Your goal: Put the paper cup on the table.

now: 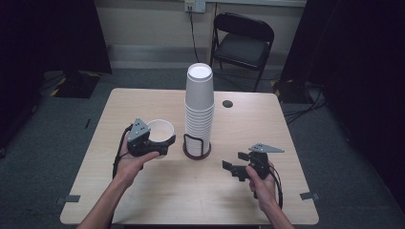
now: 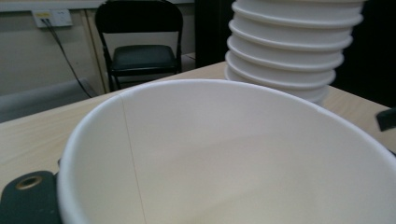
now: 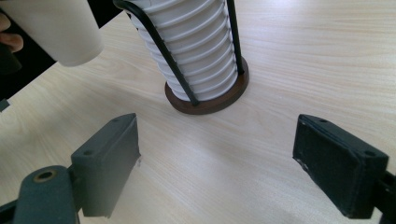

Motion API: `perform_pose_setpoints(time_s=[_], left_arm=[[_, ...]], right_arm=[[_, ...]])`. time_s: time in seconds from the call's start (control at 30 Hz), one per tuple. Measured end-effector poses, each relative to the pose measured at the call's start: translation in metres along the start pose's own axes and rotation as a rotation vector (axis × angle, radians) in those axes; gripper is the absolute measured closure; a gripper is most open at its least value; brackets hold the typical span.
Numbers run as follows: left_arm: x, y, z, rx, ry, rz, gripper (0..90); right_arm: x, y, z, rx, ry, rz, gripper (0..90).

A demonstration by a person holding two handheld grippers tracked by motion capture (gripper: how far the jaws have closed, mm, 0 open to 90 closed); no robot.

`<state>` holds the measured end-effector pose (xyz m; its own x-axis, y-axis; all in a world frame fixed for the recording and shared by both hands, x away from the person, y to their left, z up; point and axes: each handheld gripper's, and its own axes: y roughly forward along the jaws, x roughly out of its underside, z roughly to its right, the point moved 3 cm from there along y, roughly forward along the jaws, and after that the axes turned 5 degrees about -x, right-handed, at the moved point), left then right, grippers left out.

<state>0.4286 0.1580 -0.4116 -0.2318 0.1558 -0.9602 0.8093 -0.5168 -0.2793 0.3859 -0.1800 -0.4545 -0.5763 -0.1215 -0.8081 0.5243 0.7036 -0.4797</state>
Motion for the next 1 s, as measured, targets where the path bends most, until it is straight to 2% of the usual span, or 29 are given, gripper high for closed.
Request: perform_pose_setpoints(time_s=[0.17,0.2,0.3,0.33,0.53,0.63,0.73,0.83,0.93,1.0], left_arm=[[-0.001,0.01,-0.009,-0.01,-0.024,-0.003,9.8],[-0.001,0.012,-0.01,-0.016,-0.044,0.006,9.8],[-0.001,0.018,-0.016,-0.039,-0.047,0.008,9.8],[-0.001,0.02,-0.019,-0.049,-0.035,0.003,9.7],[0.0,0.036,-0.026,-0.094,-0.058,0.0,9.8],[0.003,0.045,-0.03,-0.117,-0.054,0.002,9.8],[0.007,0.051,-0.034,-0.118,-0.093,-0.013,9.8],[0.011,0.057,-0.04,-0.137,-0.083,-0.021,9.8],[0.014,0.06,-0.047,-0.166,-0.111,-0.005,9.8],[0.017,0.061,-0.05,-0.17,-0.101,-0.019,9.8]], right_arm=[[0.001,0.001,-0.001,0.001,0.001,-0.007,14.3],[0.001,0.001,0.0,0.003,0.002,-0.009,14.4],[0.001,0.001,0.001,0.006,0.012,-0.012,14.4],[0.001,0.002,0.002,0.008,0.013,-0.016,14.4],[0.001,0.002,0.001,0.004,0.005,-0.026,14.5],[0.001,0.001,0.001,0.005,0.002,-0.027,14.5],[0.002,0.001,0.0,0.003,0.004,-0.029,14.5],[0.002,0.001,0.001,0.006,0.004,-0.034,14.5],[0.003,0.001,0.001,0.009,0.003,-0.04,14.5],[0.003,0.001,0.0,0.009,0.003,-0.039,14.5]])
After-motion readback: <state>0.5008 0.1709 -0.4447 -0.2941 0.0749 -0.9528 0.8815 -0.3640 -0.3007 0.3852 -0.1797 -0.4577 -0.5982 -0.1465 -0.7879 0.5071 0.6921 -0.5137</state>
